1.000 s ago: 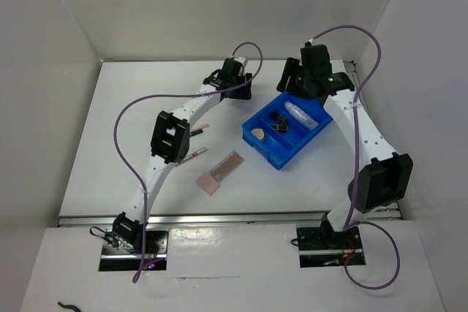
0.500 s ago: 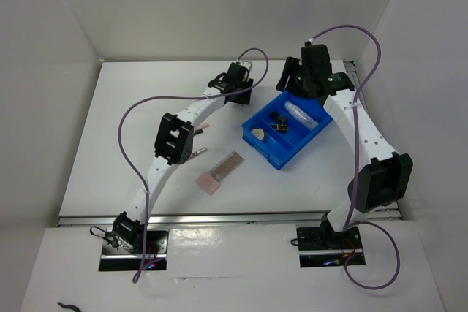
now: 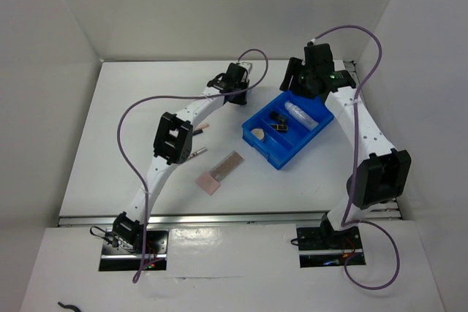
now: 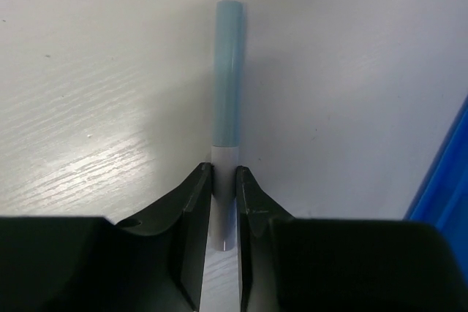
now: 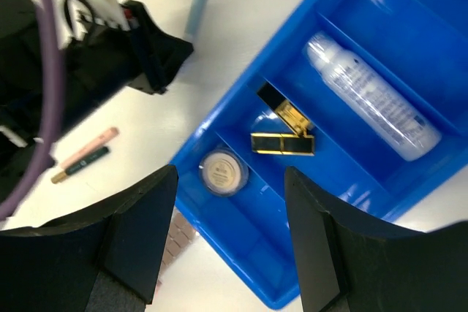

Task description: Organize the makeup

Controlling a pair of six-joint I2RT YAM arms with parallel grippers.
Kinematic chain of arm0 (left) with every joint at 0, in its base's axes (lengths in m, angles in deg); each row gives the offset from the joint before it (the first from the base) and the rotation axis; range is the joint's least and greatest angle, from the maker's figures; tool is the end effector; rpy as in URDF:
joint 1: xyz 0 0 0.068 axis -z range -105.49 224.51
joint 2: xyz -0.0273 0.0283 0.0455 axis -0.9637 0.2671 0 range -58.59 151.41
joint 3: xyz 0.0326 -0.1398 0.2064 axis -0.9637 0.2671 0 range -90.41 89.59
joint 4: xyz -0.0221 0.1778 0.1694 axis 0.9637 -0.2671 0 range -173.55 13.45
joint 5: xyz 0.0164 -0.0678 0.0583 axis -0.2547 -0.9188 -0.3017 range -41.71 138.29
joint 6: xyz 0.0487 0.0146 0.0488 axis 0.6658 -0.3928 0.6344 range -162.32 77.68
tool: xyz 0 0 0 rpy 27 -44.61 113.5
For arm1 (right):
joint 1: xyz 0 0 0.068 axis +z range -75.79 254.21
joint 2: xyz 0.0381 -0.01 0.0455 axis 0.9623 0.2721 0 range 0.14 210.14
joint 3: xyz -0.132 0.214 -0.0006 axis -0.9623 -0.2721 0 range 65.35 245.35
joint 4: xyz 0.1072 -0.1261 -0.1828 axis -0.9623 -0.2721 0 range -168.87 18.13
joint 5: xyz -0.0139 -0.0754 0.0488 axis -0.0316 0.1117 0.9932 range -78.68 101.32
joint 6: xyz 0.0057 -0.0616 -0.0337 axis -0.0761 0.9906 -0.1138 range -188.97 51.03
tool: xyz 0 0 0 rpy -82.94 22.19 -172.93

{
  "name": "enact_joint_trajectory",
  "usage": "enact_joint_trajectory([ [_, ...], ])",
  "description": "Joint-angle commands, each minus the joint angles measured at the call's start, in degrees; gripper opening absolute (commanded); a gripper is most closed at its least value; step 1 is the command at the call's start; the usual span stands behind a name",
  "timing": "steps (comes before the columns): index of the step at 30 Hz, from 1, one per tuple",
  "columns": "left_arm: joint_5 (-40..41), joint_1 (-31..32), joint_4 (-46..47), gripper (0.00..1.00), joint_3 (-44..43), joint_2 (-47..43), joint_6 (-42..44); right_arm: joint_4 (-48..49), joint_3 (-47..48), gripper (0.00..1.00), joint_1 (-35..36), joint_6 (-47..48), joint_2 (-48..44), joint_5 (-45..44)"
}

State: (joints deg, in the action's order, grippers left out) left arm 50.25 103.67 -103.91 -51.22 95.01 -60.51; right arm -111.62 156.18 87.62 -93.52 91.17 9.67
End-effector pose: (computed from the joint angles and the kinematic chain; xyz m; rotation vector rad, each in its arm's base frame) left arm 0.5021 -0.2779 0.1440 0.2018 2.2933 -0.3936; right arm 0.3451 0.0807 0.3300 0.2373 2.2752 0.3162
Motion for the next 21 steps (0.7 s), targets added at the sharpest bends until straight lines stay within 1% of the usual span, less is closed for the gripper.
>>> enact_joint_trajectory([
  [1, -5.0, -0.9, -2.1, 0.00, 4.0, -5.5, -0.5, -5.7, 2.0, 0.68, -2.1, 2.9, 0.6, 3.6],
  [3, -6.2, -2.1, -1.3, 0.00, 6.0, -8.7, -0.5, -8.2, 0.3, 0.68, -2.1, 3.5, 1.1, 5.2],
  [4, -6.2, -2.1, 0.0, 0.00, 8.6, -10.5, -0.5, -10.6, -1.9, 0.68, -2.1, 3.5, 1.1, 5.2],
  [5, -6.7, -2.6, 0.0, 0.00, 9.8, -14.3, 0.1, -10.6, -3.3, 0.66, -2.1, 3.5, 1.1, 7.3],
  [7, -7.2, -3.2, 0.5, 0.00, 12.7, -18.0, 0.9, -11.4, -7.0, 0.61, -0.8, 3.5, -0.6, 7.9],
  [8, -7.2, -3.8, 0.0, 0.00, 13.2, -19.7, 0.9, -11.4, -7.9, 0.60, -0.2, 4.6, -1.1, 9.9],
  [10, -7.8, -4.6, -1.1, 0.00, 13.9, -24.1, 1.5, -12.2, -8.7, 0.60, 2.4, 6.0, -1.1, 10.5],
  [11, -8.5, -5.5, -1.8, 0.00, 13.9, -25.4, 1.5, -12.2, -8.7, 0.60, 3.9, 7.7, -0.6, 10.0],
  [13, -9.1, -7.2, -4.4, 0.00, 14.5, -28.9, 0.5, -13.6, -7.3, 0.64, 8.2, 9.5, 2.3, 9.1],
  [14, -10.8, -7.7, -4.4, 0.00, 16.3, -30.2, 0.5, -14.1, -6.7, 0.68, 9.7, 11.3, 3.4, 7.5],
  [15, -11.4, -8.9, -5.1, 0.00, 18.4, -32.8, -0.4, -15.7, -5.4, 0.70, 12.2, 11.9, 5.8, 6.1],
  [19, -12.1, -10.5, -5.1, 0.00, 23.4, -38.2, -1.1, -15.7, -4.9, 0.70, 16.6, 14.3, 8.8, 0.1],
  [21, -11.5, -11.2, -5.8, 0.00, 25.8, -41.3, -0.5, -15.0, -4.9, 0.70, 16.6, 15.8, 10.4, -1.1],
])
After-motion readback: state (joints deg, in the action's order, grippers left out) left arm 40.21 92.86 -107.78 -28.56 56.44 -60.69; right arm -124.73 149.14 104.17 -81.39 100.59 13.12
